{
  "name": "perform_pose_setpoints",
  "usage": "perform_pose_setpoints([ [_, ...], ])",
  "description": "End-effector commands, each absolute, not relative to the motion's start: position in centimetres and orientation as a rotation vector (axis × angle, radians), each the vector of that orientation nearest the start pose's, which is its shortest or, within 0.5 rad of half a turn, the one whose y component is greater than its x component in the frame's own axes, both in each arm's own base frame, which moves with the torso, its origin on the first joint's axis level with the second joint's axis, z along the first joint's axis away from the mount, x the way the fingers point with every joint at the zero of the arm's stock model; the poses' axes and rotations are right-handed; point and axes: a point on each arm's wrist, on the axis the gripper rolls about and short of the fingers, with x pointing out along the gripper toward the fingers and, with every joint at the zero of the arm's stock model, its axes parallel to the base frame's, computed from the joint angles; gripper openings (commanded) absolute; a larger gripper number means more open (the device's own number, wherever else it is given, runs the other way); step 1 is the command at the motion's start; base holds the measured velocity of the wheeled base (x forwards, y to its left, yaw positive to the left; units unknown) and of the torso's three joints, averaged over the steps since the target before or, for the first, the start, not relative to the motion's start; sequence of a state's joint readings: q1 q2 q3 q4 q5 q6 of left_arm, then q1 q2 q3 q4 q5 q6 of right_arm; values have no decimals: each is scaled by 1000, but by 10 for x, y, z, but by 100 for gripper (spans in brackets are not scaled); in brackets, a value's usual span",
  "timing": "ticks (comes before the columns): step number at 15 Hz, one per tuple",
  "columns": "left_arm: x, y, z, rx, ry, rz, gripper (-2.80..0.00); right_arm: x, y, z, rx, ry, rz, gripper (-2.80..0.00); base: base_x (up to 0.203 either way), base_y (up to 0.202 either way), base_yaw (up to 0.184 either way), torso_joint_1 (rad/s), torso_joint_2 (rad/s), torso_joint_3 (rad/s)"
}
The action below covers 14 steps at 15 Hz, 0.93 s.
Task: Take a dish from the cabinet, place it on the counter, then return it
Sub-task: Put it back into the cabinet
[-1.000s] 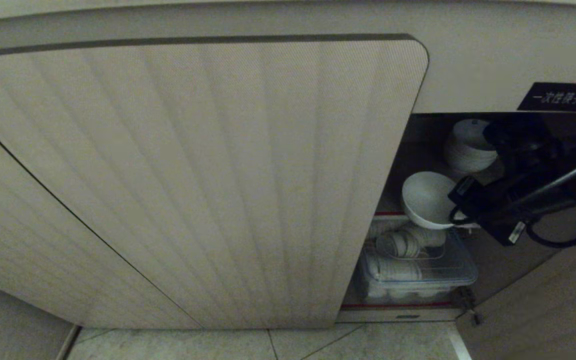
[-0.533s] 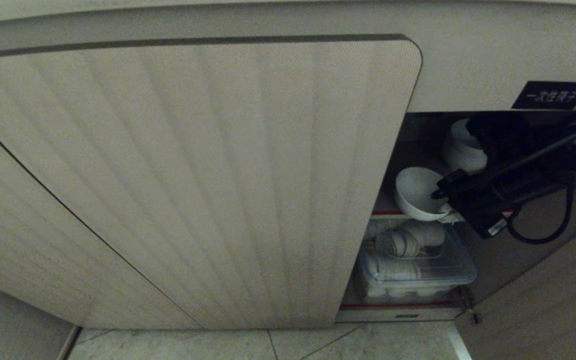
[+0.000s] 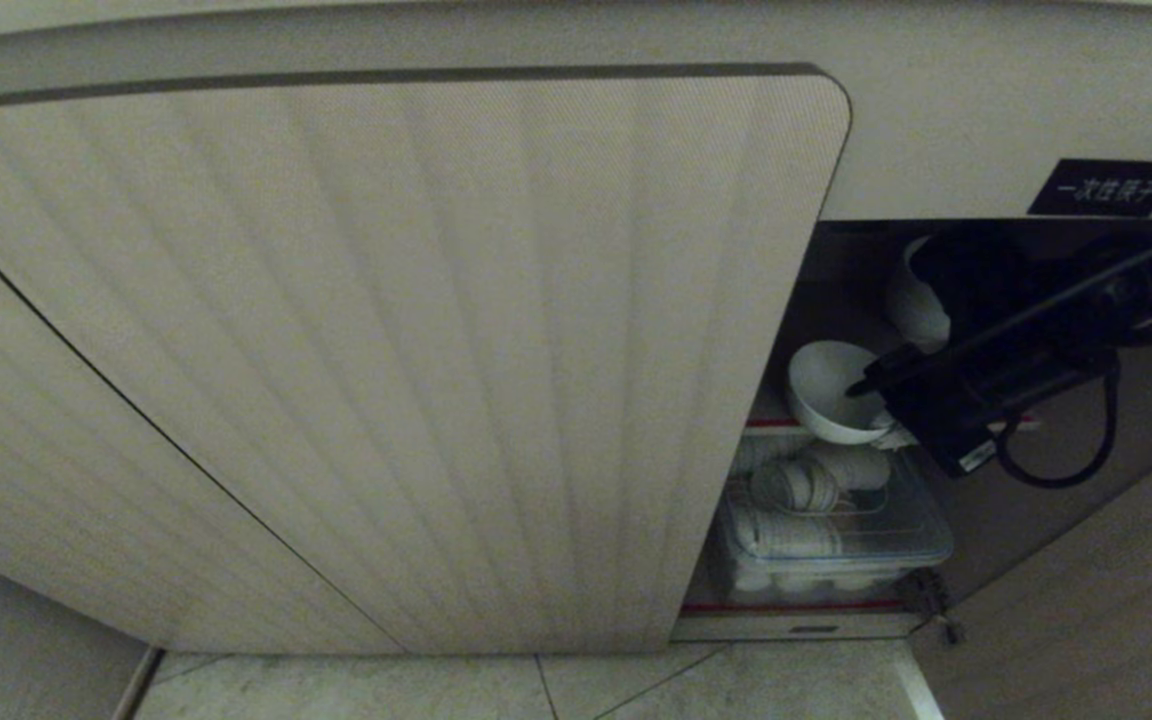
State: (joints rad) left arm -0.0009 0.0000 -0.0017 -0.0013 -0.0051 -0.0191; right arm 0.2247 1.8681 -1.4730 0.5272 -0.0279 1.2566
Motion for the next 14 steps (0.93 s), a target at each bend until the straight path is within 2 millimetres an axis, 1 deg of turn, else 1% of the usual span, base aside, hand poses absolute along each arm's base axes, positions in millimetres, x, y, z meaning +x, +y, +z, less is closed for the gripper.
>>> perform_pose_setpoints([
  [1,-23,0,76,-20,-3,-8,-280,331,77,206,1042,897,-415,-280,0,0,0,0,0,0],
  [3,-23,0,76,-20,-3,-6,-280,333,78,208,1044,865,-410,-280,0,0,0,0,0,0],
  [8,-23,0,76,-20,-3,-6,-280,332,79,197,1041,840,-415,-280,0,0,0,0,0,0],
  [10,-23,0,76,-20,-3,-6,-280,334,79,197,1049,787,-407,-280,0,0,0,0,0,0],
  [14,-23,0,76,-20,-3,-7,-280,335,79,195,1057,745,-393,-280,0,0,0,0,0,0],
])
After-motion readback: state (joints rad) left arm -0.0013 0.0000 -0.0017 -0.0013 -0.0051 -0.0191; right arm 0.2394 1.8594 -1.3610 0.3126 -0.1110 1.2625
